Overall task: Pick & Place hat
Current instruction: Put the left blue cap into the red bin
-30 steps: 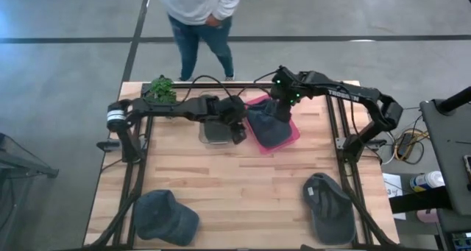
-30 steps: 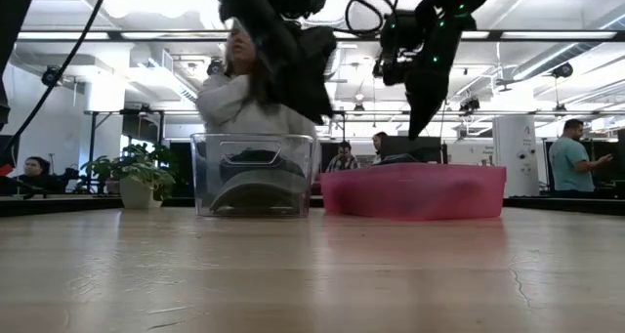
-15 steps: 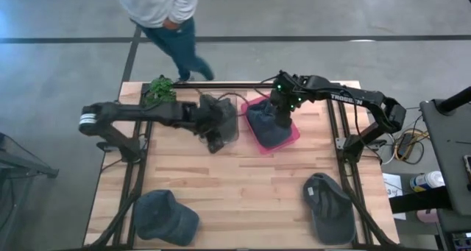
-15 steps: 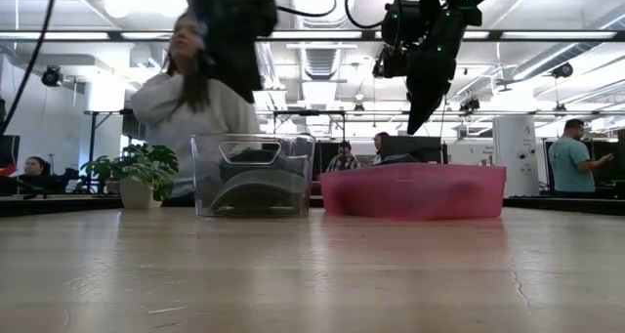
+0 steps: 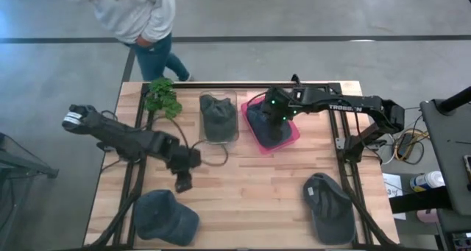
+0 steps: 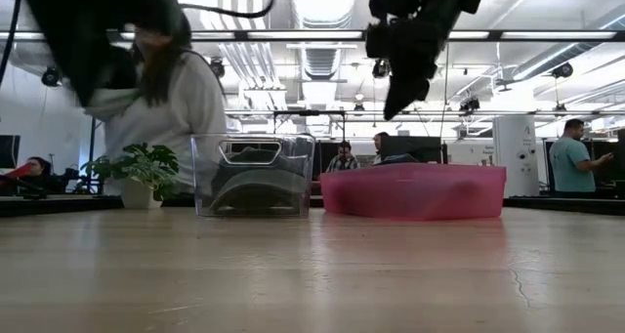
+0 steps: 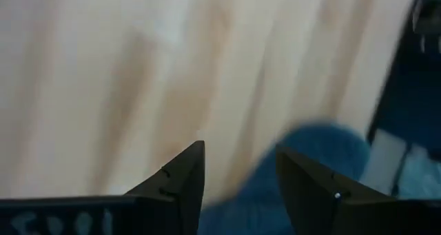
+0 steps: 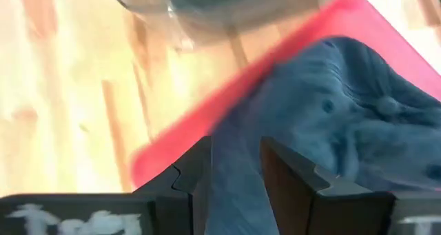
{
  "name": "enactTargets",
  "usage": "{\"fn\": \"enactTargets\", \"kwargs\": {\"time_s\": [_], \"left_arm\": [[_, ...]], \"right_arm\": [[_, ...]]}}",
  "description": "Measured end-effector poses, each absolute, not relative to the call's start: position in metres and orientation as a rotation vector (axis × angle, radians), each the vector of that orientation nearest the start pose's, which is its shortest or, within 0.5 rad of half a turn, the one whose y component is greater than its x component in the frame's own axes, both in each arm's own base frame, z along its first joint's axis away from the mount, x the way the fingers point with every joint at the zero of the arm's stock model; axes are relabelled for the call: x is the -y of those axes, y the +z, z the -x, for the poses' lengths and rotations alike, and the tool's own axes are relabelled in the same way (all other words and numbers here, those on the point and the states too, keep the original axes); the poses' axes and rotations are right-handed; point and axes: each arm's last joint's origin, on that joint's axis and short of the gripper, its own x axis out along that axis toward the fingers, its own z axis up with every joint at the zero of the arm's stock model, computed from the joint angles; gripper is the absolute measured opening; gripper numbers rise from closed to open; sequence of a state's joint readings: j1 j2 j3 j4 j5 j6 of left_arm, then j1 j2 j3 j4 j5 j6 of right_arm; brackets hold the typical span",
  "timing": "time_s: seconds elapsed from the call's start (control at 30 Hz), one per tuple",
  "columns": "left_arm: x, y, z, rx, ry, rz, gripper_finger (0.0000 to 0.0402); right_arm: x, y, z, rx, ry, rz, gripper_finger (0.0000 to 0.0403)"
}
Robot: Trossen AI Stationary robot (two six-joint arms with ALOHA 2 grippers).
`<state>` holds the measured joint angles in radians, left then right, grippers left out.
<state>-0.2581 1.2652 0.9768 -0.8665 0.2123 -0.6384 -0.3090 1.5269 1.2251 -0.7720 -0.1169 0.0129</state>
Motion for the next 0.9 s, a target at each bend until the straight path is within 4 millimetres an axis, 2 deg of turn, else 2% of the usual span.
{"fn": "enactTargets", "kwargs": {"time_s": [0.13,0.3,0.57,0.77,0.9], "left_arm": [[0.085,0.243,-0.209,-1.356,-0.06,0.556,0.0168],[0.104,0.237,-0.196,-1.443,-0.056,0.589,0.0168],[0.135,0.236,-0.176,-1.522,-0.092,0.59,0.0168],[0.158,0.235,-0.159,-1.589,-0.023,0.692,0.0168],[0.17,0.225,-0.15,-1.57,0.004,0.732,0.0168]], "right_arm": [[0.073,0.268,-0.304,-0.989,-0.192,-0.318,0.0118],[0.046,0.258,-0.318,-1.006,-0.175,-0.493,0.0123],[-0.018,0.233,-0.34,-1.077,-0.204,-0.794,0.0121],[-0.073,0.233,-0.359,-0.931,-0.112,-0.928,0.0114],[-0.106,0.23,-0.373,-0.811,-0.007,-1.018,0.0115]]}}
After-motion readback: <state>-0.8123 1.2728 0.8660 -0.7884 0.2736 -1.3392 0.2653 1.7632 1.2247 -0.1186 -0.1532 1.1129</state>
